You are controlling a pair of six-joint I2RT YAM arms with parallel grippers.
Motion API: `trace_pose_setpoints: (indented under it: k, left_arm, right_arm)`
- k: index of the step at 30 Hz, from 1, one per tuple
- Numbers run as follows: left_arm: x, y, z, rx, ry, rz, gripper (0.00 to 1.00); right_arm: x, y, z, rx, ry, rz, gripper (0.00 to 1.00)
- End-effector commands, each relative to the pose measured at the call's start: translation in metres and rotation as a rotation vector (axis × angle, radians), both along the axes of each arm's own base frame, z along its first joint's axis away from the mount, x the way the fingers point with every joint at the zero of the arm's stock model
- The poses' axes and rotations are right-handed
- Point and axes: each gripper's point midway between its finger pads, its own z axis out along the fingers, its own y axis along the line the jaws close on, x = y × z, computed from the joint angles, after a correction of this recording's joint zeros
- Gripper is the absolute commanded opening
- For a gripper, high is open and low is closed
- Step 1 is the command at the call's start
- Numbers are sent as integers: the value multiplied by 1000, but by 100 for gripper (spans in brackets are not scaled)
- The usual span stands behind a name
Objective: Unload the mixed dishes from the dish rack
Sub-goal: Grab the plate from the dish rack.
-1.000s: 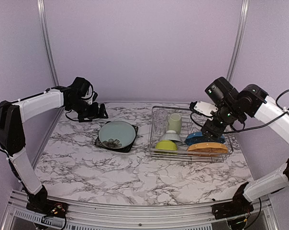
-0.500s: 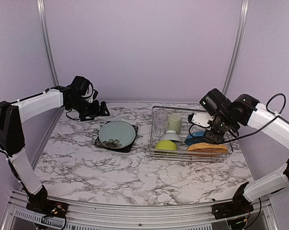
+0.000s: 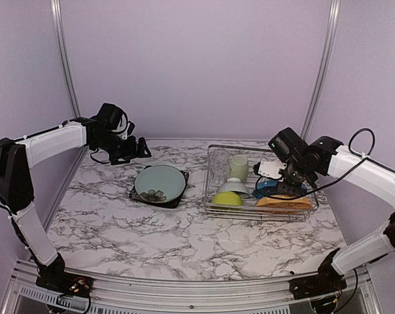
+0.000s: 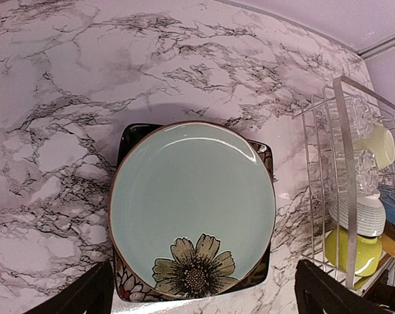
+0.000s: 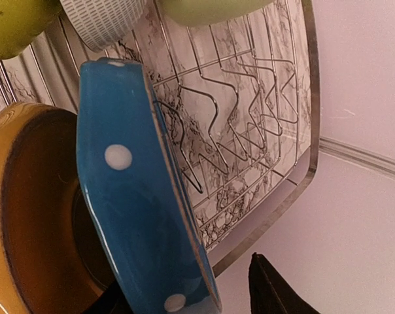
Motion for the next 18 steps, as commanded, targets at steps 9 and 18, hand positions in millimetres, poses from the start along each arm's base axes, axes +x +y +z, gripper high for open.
trace_pose_setpoints:
  k: [9,18]
  left_arm:
    - [4,-9,-5,-36,-7,-13,99]
    - [8,-9,-8,-29,-7,-17,99]
  right_arm:
    - [19,4,-21,-40,52,101,45]
    - [22,6,-31,-56,73,116,36]
